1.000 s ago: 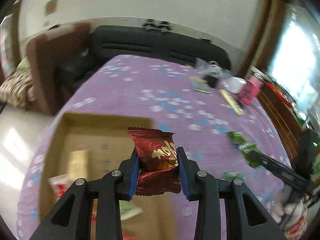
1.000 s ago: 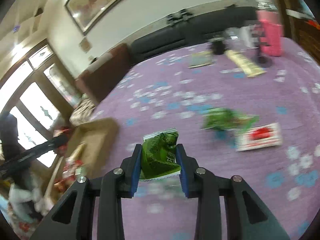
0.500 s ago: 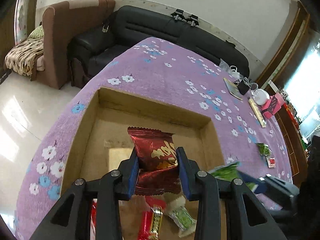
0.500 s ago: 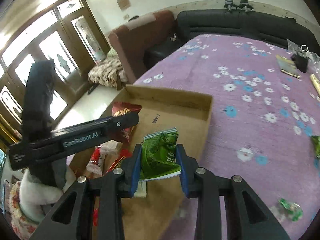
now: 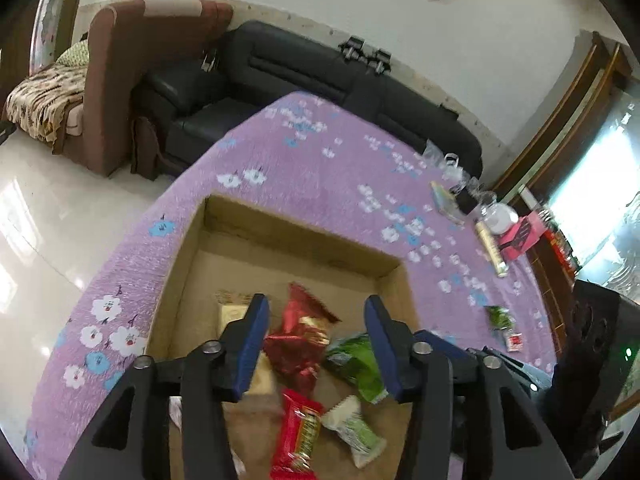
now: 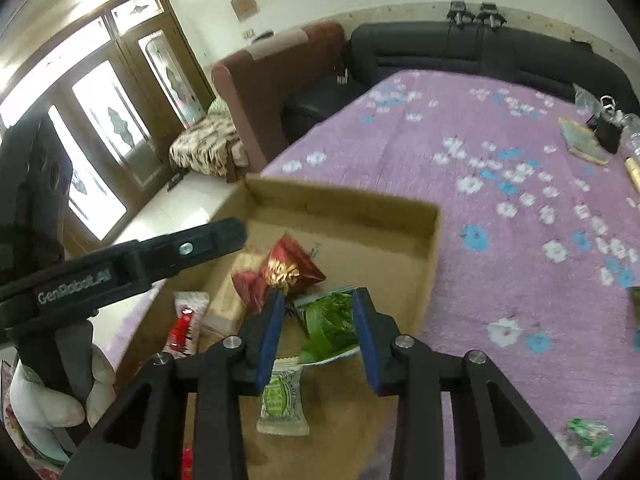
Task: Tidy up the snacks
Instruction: 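Carry the red foil packet and green bag into the tray with both tools, then move both tools back to the table and grasp a green bag with the right tool, then grasp the green-wrapped candy with the left tool while the right holds the green bag, then carry the green candy and green bag into the tray and open both tools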
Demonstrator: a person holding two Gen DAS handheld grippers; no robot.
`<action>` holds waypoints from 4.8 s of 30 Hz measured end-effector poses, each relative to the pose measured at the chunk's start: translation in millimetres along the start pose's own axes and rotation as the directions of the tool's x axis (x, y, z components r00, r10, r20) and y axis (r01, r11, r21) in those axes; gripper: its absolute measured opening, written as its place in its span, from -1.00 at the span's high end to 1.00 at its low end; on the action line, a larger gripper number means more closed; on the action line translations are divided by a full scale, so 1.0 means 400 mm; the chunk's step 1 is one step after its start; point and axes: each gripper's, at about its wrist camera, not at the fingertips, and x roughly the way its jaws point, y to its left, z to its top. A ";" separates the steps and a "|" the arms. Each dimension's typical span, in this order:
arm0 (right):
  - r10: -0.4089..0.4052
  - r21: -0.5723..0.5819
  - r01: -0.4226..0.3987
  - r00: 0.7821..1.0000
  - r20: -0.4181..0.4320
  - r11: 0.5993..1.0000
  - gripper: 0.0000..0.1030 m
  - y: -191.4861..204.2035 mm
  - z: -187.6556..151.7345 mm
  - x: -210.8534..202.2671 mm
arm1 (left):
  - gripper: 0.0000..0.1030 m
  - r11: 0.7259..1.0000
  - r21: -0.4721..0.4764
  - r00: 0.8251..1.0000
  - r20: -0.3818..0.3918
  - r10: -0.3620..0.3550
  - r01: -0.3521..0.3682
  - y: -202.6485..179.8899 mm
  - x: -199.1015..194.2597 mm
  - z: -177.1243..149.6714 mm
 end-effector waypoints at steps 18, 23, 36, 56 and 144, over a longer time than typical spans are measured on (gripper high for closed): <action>-0.245 0.415 0.171 0.960 0.132 0.894 0.26 -0.601 -0.210 -0.418 | -0.52 0.955 0.189 0.967 -0.156 -0.200 0.228 -0.437 0.068 -0.184; -0.270 0.502 0.169 0.953 0.137 0.848 0.26 -0.721 -0.250 -0.454 | -0.52 0.947 0.223 0.956 -0.232 -0.178 0.230 -0.510 0.142 -0.248; -0.289 0.549 0.196 0.953 0.087 0.813 0.26 -0.824 -0.197 -0.365 | -0.52 0.944 0.257 0.956 -0.259 -0.141 0.209 -0.537 0.184 -0.276; -0.184 0.322 0.184 0.982 -0.030 0.929 0.62 -0.661 -0.119 -0.224 | -0.52 0.879 0.431 0.958 -0.274 -0.086 0.202 -0.589 0.203 -0.335; 0.079 0.026 -0.080 0.996 0.036 0.996 0.18 -0.140 -0.171 -0.232 | 0.62 0.984 0.085 0.987 0.009 0.158 -0.158 -0.098 -0.074 -0.316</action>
